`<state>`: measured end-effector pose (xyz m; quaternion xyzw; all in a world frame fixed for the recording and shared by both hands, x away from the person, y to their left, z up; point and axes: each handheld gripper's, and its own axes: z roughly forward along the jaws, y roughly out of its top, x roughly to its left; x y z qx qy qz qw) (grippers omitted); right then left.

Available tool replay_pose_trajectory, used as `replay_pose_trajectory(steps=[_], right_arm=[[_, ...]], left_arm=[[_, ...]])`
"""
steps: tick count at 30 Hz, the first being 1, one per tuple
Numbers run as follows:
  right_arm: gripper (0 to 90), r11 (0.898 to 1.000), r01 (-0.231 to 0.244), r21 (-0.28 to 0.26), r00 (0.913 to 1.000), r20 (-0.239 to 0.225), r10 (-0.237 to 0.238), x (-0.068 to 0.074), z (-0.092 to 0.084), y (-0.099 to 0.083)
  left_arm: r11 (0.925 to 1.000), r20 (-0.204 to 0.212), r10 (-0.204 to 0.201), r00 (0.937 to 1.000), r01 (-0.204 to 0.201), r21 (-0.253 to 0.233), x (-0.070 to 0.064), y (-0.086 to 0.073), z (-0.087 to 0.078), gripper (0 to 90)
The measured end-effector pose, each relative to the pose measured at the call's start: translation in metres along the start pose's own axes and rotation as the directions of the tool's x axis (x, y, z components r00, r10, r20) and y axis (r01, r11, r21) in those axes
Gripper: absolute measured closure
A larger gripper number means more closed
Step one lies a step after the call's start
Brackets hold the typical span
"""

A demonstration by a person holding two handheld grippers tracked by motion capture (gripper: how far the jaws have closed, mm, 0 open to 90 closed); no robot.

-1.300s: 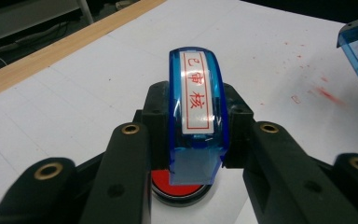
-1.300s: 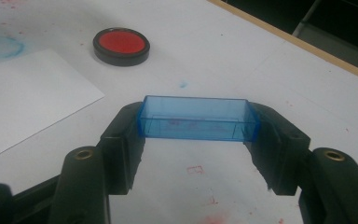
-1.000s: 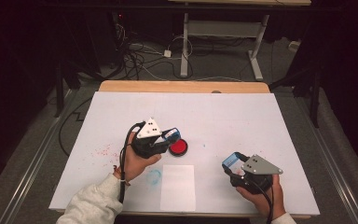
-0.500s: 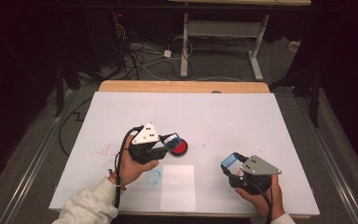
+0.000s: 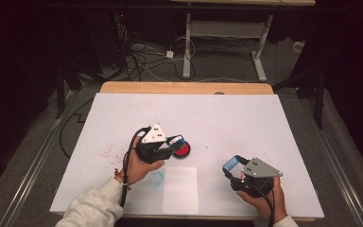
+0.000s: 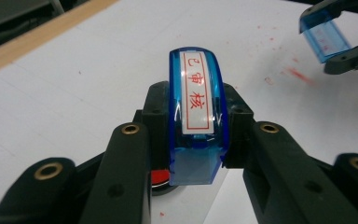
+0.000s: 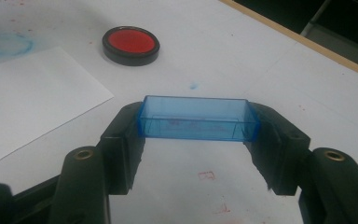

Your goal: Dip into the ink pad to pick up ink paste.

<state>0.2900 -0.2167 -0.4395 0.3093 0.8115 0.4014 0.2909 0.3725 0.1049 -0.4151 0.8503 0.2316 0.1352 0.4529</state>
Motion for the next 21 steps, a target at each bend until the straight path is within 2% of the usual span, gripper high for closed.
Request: replay_pose_trajectory(steps=[7, 13, 19, 21], right_arm=[[40.2, 1.0, 0.002, 0.006, 1.0, 0.0, -0.002, 0.0, 0.001, -0.001], [40.2, 1.0, 0.003, 0.014, 1.0, -0.001, -0.003, 0.001, 0.002, -0.002], [40.2, 1.0, 0.006, 0.018, 1.0, -0.004, -0.006, 0.0, 0.003, -0.003], [40.2, 1.0, 0.005, 0.02, 1.0, -0.004, -0.005, 0.001, 0.004, -0.003]], left_arm=[[0.9968, -0.008, -0.019, 0.9998, 0.02, 0.078, 0.009, -0.012, 0.031, 67.9], [0.9953, -0.023, -0.033, 0.9992, 0.035, 0.09, 0.016, -0.015, 0.039, 67.9], [0.9926, -0.028, -0.029, 0.9992, 0.032, 0.117, 0.019, -0.017, 0.047, 68.0], [0.9921, -0.02, -0.036, 0.9991, 0.038, 0.119, 0.021, -0.018, 0.05, 67.9]])
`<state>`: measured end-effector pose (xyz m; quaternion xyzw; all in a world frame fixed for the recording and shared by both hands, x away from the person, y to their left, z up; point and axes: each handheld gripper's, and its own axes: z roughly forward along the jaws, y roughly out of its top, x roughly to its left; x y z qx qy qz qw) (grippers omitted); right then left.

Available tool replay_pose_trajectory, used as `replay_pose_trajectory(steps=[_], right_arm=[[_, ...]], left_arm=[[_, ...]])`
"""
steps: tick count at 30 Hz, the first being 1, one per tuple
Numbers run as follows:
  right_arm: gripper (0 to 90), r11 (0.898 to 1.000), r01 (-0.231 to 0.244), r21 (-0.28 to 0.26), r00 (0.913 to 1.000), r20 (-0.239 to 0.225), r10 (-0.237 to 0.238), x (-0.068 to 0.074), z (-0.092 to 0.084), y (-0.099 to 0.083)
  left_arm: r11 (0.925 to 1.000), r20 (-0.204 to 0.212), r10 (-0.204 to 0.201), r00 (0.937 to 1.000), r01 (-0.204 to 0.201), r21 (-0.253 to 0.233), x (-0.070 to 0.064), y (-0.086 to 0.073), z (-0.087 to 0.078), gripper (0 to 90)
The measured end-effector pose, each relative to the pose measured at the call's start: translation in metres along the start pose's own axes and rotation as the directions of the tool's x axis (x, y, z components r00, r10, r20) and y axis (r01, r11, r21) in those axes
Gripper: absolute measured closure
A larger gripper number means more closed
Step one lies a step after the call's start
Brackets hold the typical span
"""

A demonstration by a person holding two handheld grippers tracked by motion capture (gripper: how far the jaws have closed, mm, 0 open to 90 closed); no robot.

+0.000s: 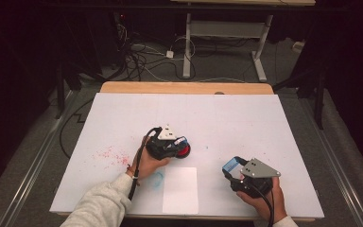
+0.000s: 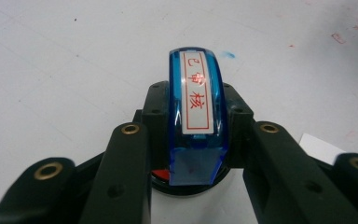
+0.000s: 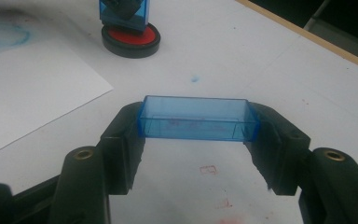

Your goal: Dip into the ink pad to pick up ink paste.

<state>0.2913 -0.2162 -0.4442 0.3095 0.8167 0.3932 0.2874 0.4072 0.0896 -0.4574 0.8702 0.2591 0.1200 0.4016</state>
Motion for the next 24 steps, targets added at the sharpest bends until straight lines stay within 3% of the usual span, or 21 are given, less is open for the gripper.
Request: replay_pose_trajectory(steps=[12, 24], right_arm=[[40.2, 1.0, 0.006, 0.005, 1.0, -0.003, -0.006, 0.001, 0.001, 0.0], [40.2, 1.0, 0.015, 0.015, 0.9998, -0.016, -0.015, 0.004, 0.004, 0.0]], left_arm=[[1.0, -0.002, 0.008, 1.0, -0.008, 0.005, 0.002, 0.0, 0.005, 67.9], [0.9999, -0.002, -0.008, 1.0, 0.008, 0.012, 0.003, -0.002, 0.012, 67.4]])
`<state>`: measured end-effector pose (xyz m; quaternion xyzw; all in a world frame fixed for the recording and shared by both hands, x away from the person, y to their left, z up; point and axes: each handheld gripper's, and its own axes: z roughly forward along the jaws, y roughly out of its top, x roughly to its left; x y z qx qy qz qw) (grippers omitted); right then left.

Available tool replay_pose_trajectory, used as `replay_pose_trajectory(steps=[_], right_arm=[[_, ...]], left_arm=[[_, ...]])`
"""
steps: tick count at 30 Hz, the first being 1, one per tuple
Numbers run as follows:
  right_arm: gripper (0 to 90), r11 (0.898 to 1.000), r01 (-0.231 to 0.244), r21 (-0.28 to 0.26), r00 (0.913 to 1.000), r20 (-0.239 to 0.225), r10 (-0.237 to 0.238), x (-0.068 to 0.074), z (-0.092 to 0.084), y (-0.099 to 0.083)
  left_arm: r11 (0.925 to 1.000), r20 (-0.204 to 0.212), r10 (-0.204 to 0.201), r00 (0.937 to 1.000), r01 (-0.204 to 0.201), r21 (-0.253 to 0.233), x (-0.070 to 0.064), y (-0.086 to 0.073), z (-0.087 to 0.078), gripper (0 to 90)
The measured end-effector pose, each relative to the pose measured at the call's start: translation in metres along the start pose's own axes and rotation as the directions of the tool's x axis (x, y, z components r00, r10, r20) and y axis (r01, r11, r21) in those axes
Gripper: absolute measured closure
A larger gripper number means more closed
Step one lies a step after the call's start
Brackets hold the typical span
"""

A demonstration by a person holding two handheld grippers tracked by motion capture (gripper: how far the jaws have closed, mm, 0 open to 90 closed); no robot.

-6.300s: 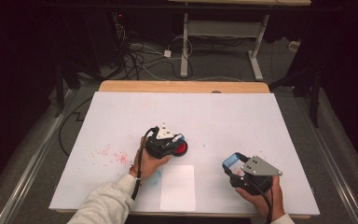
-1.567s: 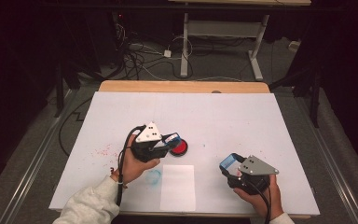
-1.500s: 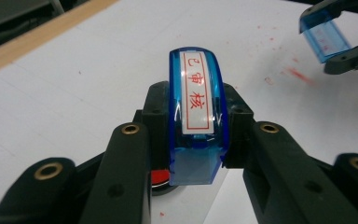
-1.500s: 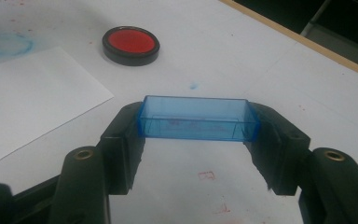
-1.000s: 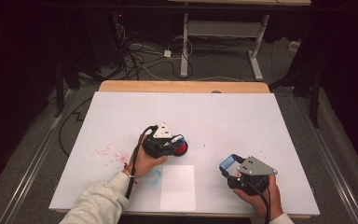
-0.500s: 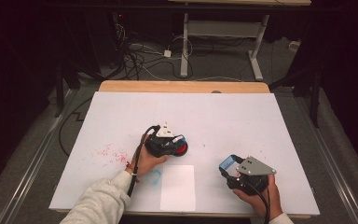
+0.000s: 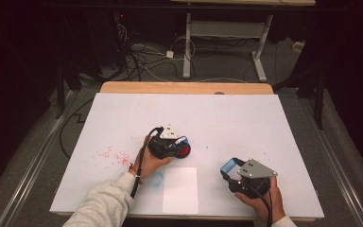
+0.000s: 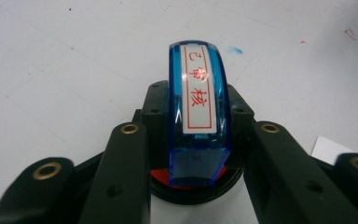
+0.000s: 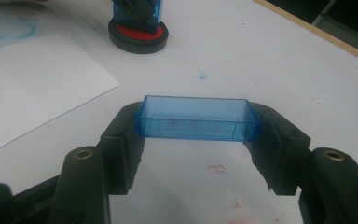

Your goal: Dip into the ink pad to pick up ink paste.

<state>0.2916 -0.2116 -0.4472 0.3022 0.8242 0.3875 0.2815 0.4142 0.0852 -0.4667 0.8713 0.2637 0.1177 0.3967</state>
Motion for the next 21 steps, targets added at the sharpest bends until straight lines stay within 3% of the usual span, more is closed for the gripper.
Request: replay_pose_trajectory(steps=[21], right_arm=[[40.2, 1.0, 0.0, 0.002, 1.0, 0.0, 0.0, -0.0007, 0.0001, 0.0]], left_arm=[[0.9999, -0.002, -0.01, 0.9999, 0.01, 0.007, -0.0004, 0.0003, 0.0012, 67.7]])
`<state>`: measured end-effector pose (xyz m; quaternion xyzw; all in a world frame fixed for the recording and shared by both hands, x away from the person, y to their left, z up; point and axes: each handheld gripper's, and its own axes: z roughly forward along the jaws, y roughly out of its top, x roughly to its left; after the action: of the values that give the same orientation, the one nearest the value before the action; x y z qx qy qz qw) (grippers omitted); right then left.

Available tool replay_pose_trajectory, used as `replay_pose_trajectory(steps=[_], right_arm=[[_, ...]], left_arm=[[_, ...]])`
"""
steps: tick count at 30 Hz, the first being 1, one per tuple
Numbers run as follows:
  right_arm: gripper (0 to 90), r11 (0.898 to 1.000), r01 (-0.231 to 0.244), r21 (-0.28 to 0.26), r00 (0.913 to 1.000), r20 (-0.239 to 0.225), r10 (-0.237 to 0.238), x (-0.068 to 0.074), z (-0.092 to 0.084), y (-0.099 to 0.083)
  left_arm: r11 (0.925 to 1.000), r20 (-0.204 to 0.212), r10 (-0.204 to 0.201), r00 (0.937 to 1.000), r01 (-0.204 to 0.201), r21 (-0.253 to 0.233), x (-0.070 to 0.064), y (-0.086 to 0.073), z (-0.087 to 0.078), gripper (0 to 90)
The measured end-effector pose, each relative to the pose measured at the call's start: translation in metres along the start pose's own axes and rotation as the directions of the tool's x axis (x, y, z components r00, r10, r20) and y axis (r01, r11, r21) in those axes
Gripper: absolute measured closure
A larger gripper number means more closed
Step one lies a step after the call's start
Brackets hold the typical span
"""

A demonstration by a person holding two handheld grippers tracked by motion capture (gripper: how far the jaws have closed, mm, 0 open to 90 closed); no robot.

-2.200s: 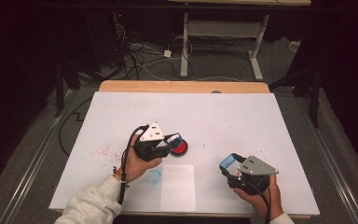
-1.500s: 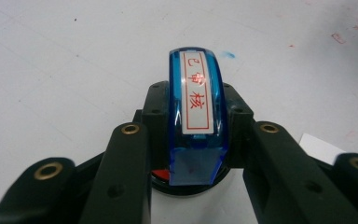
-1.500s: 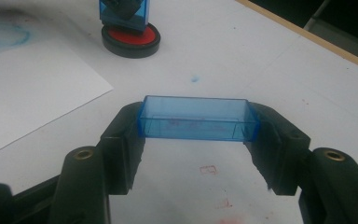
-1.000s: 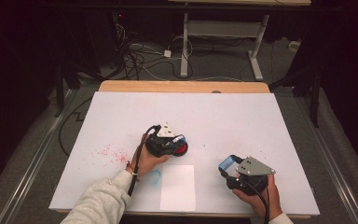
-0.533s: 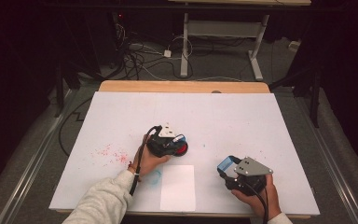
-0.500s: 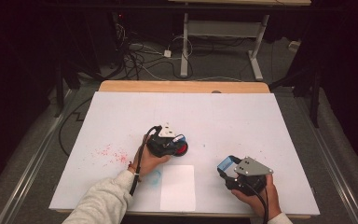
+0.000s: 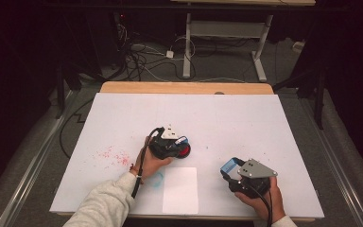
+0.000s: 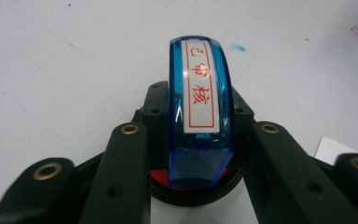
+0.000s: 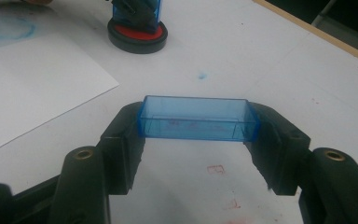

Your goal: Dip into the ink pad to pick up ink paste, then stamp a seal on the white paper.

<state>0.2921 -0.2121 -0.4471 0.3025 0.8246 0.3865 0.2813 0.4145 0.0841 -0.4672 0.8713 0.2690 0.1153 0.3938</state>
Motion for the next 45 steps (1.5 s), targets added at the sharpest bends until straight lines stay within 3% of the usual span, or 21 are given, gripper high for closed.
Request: replay_pose_trajectory(steps=[7, 9, 12, 26, 40, 45], right_arm=[[40.2, 1.0, -0.005, -0.001, 1.0, 0.004, 0.005, -0.001, -0.001, 0.0], [40.1, 1.0, -0.002, -0.004, 1.0, 0.008, 0.002, -0.001, -0.002, 0.0], [40.2, 1.0, -0.007, -0.008, 0.9999, 0.011, 0.007, -0.002, -0.003, 0.0], [40.2, 0.999, -0.016, -0.028, 0.9997, 0.016, 0.017, -0.004, -0.007, 0.002], [40.2, 0.999, -0.017, -0.029, 0.9995, 0.026, 0.018, -0.003, -0.011, 0.0], [40.2, 0.999, -0.009, -0.032, 0.9996, 0.026, 0.01, -0.002, -0.012, 0.001]], left_arm=[[0.9998, -0.016, 0.01, 0.9998, -0.011, -0.019, -0.001, 0.002, -0.004, 67.7], [0.9979, -0.006, -0.003, 1.0, 0.002, -0.065, 0.0, 0.007, -0.014, 67.7], [0.995, -0.007, 0.015, 0.9999, -0.015, -0.099, -0.003, 0.012, -0.026, 67.6], [0.9862, 0.017, 0.067, 0.9976, -0.064, -0.153, -0.016, 0.022, -0.06, 67.6], [0.9742, 0.063, 0.122, 0.9905, -0.108, -0.198, -0.032, 0.024, -0.091, 67.5], [0.9708, 0.082, 0.153, 0.9848, -0.135, -0.199, -0.041, 0.019, -0.099, 67.5]])
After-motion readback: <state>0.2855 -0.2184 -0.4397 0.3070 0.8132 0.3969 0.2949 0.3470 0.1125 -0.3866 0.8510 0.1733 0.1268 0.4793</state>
